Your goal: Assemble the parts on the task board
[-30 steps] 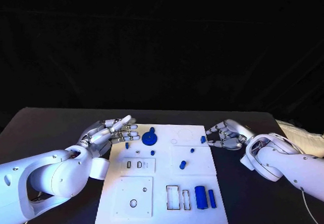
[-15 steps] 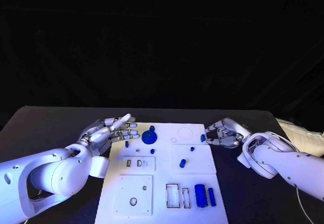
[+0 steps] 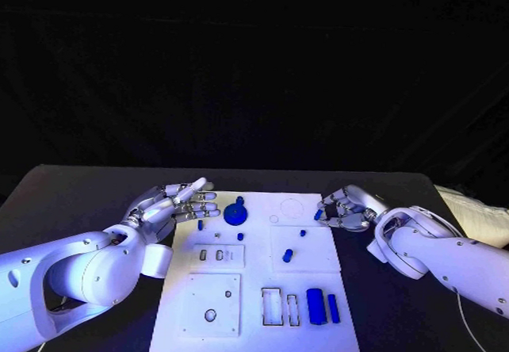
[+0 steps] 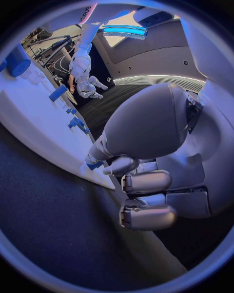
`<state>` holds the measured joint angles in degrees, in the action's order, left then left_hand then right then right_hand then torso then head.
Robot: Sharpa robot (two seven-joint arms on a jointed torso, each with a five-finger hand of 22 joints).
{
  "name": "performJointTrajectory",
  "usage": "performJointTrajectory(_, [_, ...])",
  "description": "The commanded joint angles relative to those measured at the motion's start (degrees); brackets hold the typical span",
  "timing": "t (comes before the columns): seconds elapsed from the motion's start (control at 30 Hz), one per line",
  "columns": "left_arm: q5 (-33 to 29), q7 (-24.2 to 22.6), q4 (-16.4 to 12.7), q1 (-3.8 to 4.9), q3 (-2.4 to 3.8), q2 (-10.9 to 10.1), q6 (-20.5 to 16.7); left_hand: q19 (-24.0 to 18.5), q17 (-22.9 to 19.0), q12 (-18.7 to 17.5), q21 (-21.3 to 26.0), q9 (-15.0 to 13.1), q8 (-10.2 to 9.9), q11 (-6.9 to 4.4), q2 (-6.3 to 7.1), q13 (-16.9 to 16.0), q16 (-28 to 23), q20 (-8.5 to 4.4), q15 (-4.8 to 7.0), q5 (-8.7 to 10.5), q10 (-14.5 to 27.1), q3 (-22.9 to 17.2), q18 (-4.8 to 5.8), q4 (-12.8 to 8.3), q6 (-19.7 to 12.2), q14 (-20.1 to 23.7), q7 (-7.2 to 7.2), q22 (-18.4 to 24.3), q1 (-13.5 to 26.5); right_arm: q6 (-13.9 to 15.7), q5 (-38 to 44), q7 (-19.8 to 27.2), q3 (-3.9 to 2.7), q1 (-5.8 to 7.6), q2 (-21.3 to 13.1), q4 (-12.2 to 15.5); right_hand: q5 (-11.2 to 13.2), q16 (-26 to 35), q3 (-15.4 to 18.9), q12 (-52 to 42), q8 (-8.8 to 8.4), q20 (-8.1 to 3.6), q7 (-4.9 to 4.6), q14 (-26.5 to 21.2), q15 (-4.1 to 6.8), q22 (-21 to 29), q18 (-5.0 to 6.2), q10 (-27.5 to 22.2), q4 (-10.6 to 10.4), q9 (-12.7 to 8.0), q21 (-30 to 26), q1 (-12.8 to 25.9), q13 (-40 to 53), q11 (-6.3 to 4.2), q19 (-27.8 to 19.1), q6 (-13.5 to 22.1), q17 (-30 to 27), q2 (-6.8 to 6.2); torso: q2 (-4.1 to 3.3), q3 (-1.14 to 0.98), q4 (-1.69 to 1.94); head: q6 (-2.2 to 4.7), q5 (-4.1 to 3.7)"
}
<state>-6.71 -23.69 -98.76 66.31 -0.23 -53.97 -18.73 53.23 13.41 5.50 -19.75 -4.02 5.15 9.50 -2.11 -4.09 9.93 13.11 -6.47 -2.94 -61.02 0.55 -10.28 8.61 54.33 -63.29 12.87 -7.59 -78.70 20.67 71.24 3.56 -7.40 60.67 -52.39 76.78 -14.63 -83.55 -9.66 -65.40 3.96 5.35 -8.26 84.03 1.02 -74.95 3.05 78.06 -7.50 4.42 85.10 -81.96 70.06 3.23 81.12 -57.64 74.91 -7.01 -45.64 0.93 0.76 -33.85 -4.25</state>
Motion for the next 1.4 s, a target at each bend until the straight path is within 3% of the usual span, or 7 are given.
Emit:
performJointTrajectory(0.03, [-0.1,-0.23,-0.07,0.04,0.04,0.08,1.1,0.35,0.05,-0.33,0.34,0.0,-0.21,0.11,-0.13,0.07,-0.3,-0.1,-0.31,-0.05,-0.12,-0.02,-0.18,-0.46,0.01,-0.21,0.03,0.07,-0.49,-1.17,1.07,-0.38,-0.01,-0.1,0.08,0.13,0.03,-0.13,-0.02,-0.39,-0.09,0.04,-0.04,3.53,0.0,-2.71,-0.29,0.42,-0.13,0.01,0.0,0.34,0.12,-0.13,0.37,0.02,3.04,0.05,0.03,-0.03,-0.08,-0.01,0.1])
performJointTrajectory(0.43, [-0.1,-0.18,-0.04,0.04,0.04,0.04,1.07,0.37,0.11,-0.37,0.34,0.0,-0.25,0.12,-0.23,0.07,-0.34,-0.1,-0.3,-0.06,-0.13,-0.06,-0.19,-0.53,0.02,-0.25,0.05,0.08,-0.53,-0.62,1.47,-0.95,-0.01,-0.17,-0.07,0.7,-0.03,-0.11,0.34,-0.38,-0.03,0.02,0.03,3.55,0.02,-2.73,-0.29,0.47,-0.27,0.06,0.01,1.03,0.1,-0.15,0.4,-0.25,3.02,-0.21,0.01,-0.05,-0.02,0.08,-0.03])
performJointTrajectory(0.6, [-0.1,-0.17,-0.05,0.04,0.04,0.04,1.09,0.38,0.14,-0.4,0.34,0.0,-0.27,0.12,-0.3,0.07,-0.37,-0.11,-0.3,-0.06,-0.13,-0.1,-0.19,-0.61,0.02,-0.27,0.05,0.09,-0.61,0.84,2.18,-2.45,-0.01,-0.22,-0.07,1.27,2.54,0.01,3.48,-0.17,-0.12,0.01,0.28,3.52,0.05,-2.6,-0.26,0.51,-1.93,0.07,-0.07,5.01,-0.1,-0.22,0.33,-0.21,2.89,-1.8,0.02,-0.05,-0.05,0.15,-0.06])
performJointTrajectory(0.73, [-0.1,-0.16,-0.06,0.04,0.04,0.05,1.1,0.38,0.15,-0.41,0.34,0.0,-0.28,0.12,-0.32,0.07,-0.38,-0.11,-0.3,-0.06,-0.13,-0.12,-0.19,-0.64,0.02,-0.28,0.05,0.1,-0.63,1.6,2.86,-3.8,-0.02,-0.25,-0.1,1.57,3.21,0.06,5.85,-0.25,-0.06,-0.06,0.43,3.53,0.14,-2.61,-0.26,0.6,-2.89,0.15,-0.1,6.72,-0.03,-0.31,0.35,-0.36,2.89,-2.02,0.0,-0.01,0.0,0.09,-0.12])
performJointTrajectory(1.03, [-0.1,-0.07,-0.08,0.04,0.04,0.0,1.25,0.39,0.17,-0.42,0.34,0.0,-0.29,0.12,-0.35,0.07,-0.4,-0.11,-0.29,-0.06,-0.14,-0.15,-0.19,-0.7,0.02,-0.29,0.05,0.1,-0.69,4.2,5.27,-7.69,-0.02,-0.33,0.02,2.03,3.21,0.28,10.7,-0.39,0.22,-0.25,0.71,3.51,0.33,-2.64,-0.26,0.73,-4.94,0.48,-0.14,8.29,0.14,-0.52,0.41,-1.17,2.71,-1.65,0.01,0.0,-0.02,0.13,-0.22])
performJointTrajectory(1.27, [-0.1,-0.03,-0.12,0.04,0.04,-0.02,1.35,0.39,0.17,-0.42,0.34,0.0,-0.29,0.12,-0.35,0.07,-0.4,-0.11,-0.29,-0.06,-0.14,-0.15,-0.19,-0.7,0.02,-0.29,0.05,0.1,-0.69,5.95,7.3,-10.13,-0.02,-0.38,0.23,2.26,3.32,0.24,11.99,-0.79,0.53,-0.34,0.93,3.56,0.45,-2.82,-0.3,0.99,-5.63,0.72,-0.09,7.83,0.48,-0.69,0.55,-1.85,2.89,-0.82,0.01,0.02,0.04,0.09,-0.24])
performJointTrajectory(1.4, [-0.1,0.01,-0.12,0.04,0.04,-0.02,1.4,0.4,0.2,-0.44,0.34,-0.01,-0.31,0.12,-0.41,0.07,-0.43,-0.11,-0.29,-0.06,-0.15,-0.19,-0.19,-0.78,0.03,-0.3,0.05,0.11,-0.76,6.09,7.36,-9.95,-0.02,-0.43,0.33,2.53,3.28,0.06,12.42,-1.82,2.11,-0.62,1.7,3.66,0.9,-3.12,-0.35,1.63,-5.53,1.43,0.02,7.01,1.32,-1.31,0.78,-4.48,3.26,0.17,0.01,0.01,-0.01,0.07,-0.13])
